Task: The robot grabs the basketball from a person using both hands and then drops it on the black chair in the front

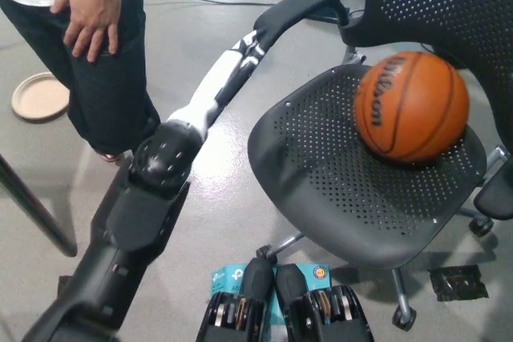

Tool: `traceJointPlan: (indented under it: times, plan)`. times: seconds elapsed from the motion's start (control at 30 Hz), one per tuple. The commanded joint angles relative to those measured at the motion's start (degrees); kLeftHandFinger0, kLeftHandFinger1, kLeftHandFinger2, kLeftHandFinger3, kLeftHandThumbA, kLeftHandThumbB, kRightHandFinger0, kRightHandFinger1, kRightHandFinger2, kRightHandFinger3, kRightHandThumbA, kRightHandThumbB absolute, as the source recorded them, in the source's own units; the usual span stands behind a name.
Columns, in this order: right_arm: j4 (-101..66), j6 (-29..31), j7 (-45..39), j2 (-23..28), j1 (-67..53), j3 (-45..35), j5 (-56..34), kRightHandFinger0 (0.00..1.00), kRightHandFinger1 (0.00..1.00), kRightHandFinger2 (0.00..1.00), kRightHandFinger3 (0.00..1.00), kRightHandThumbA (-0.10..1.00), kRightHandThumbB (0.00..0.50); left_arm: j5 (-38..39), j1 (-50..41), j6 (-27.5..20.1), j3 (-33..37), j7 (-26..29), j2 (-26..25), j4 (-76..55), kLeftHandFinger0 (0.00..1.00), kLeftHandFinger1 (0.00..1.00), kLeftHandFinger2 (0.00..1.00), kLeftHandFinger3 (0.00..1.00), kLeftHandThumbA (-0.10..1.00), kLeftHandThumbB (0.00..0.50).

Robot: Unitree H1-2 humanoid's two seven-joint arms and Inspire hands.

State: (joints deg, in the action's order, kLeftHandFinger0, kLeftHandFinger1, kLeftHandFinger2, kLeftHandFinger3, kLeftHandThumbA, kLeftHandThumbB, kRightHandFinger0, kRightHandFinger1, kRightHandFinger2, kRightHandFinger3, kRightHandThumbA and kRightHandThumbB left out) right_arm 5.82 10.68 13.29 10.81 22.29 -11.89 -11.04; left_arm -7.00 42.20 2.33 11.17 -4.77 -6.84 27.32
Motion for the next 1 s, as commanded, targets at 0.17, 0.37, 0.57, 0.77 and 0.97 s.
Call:
traceJointPlan:
  times: [0.17,0.37,0.57,0.77,0.97]
  plan:
    - [-19.5,1.9,-11.5,0.0,-13.5,11.2,0.1,1.0,1.0,1.0,1.0,1.0,0.293,9.6,-24.8,-2.3,-6.7,-2.1,-2.8,-37.4,1.0,1.0,1.0,1.0,1.0,0.224]
    - [-16.7,4.6,-11.8,-0.5,-16.7,13.4,1.0,1.0,1.0,1.0,1.0,1.0,0.26,9.4,-33.4,-6.7,-9.6,-1.1,-3.6,-41.5,1.0,1.0,1.0,1.0,1.0,0.225]
    - [-9.4,6.0,-11.4,-2.6,-18.1,15.1,2.4,1.0,1.0,1.0,1.0,1.0,0.234,10.7,-40.1,-11.1,-15.3,-0.3,-3.9,-39.1,1.0,1.0,1.0,1.0,1.0,0.205]
    - [2.3,8.6,-15.0,-4.3,-17.2,14.9,-0.4,1.0,1.0,1.0,1.0,1.0,0.176,11.0,-41.7,-18.8,-18.2,-1.0,-4.7,-29.0,1.0,1.0,1.0,1.0,1.0,0.157]
    - [9.2,12.3,-16.0,-4.8,-16.4,14.3,1.0,1.0,1.0,1.0,1.0,1.0,0.179,9.0,-42.0,-22.4,-18.9,0.7,-4.0,-22.6,1.0,1.0,1.0,1.0,1.0,0.173]
